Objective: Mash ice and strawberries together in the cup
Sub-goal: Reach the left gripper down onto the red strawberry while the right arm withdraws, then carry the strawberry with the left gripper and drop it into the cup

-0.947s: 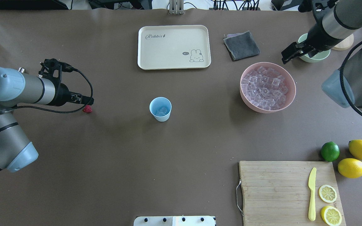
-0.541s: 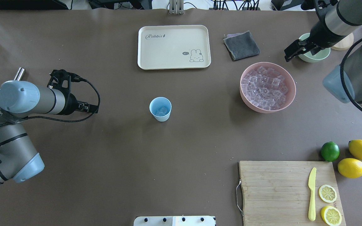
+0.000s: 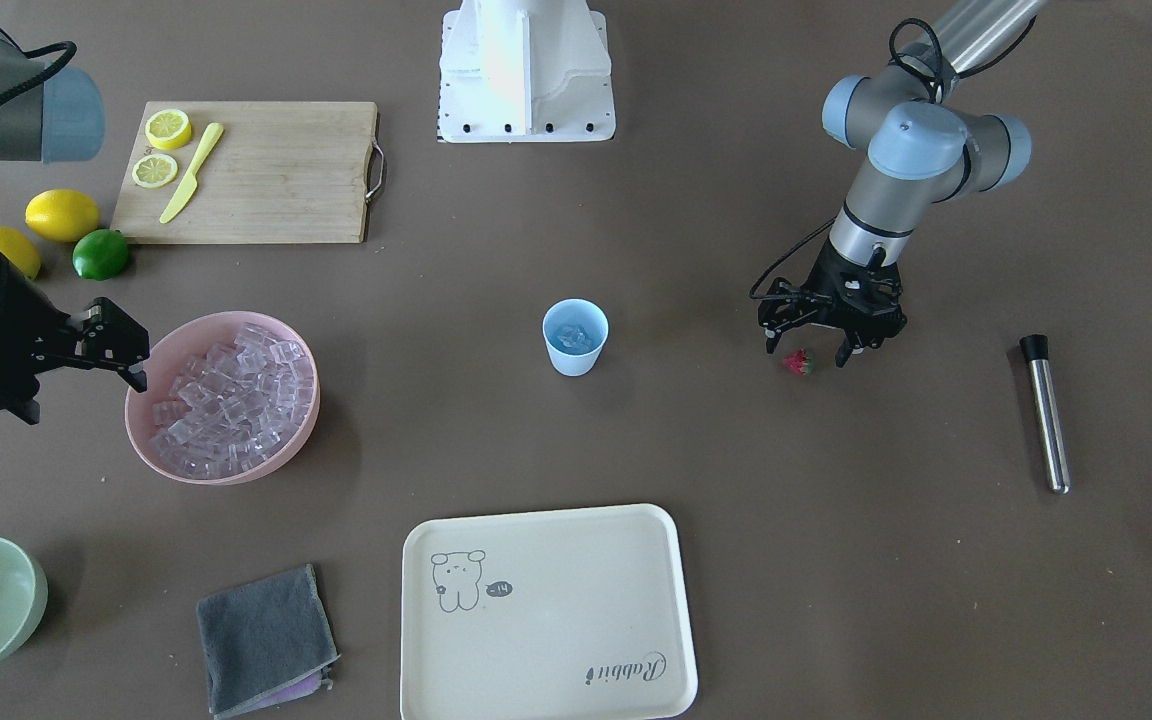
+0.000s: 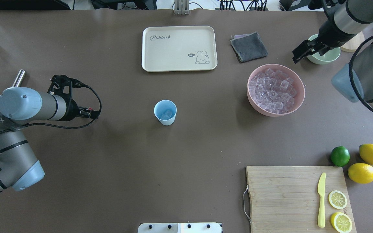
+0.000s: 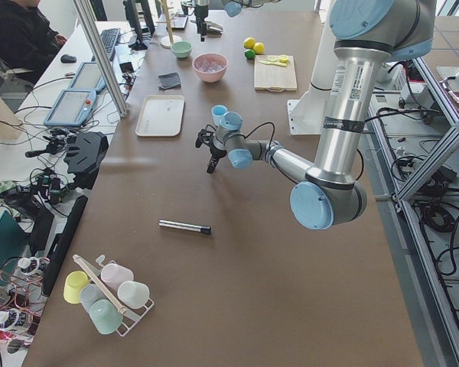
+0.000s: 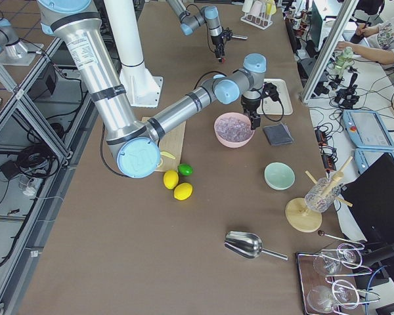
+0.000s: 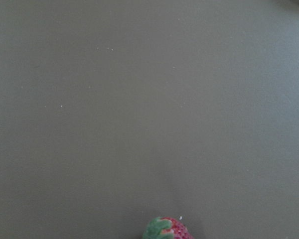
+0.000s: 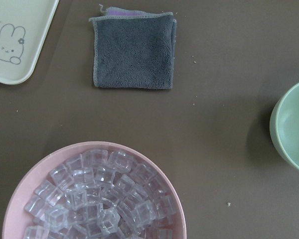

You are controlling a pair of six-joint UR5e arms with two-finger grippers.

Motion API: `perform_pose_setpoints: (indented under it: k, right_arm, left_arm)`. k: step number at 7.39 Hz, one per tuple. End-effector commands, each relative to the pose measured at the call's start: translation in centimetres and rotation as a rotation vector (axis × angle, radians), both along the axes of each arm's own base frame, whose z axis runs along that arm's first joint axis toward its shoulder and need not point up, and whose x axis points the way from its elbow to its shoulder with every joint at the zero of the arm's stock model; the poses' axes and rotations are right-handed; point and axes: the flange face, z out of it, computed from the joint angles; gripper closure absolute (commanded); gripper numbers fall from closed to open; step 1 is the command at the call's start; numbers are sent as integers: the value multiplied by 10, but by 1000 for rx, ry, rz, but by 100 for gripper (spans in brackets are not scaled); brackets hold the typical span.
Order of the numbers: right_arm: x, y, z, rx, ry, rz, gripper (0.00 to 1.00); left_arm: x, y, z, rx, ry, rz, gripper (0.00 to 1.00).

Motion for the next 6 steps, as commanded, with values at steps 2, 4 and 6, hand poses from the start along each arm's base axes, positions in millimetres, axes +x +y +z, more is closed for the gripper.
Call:
perform_pose_setpoints:
  k: [2, 4, 6]
  right_arm:
    - [6, 0, 8, 4, 5, -9, 2]
    - [7, 1, 6, 8, 2, -8, 2]
    - [6, 1, 7, 5, 4, -8, 2]
  left_arm:
    - [4, -2, -3, -13, -12, 0, 65]
    - [6, -4, -18, -5, 13, 0, 93]
    - [1, -16, -54, 1, 70, -35, 100]
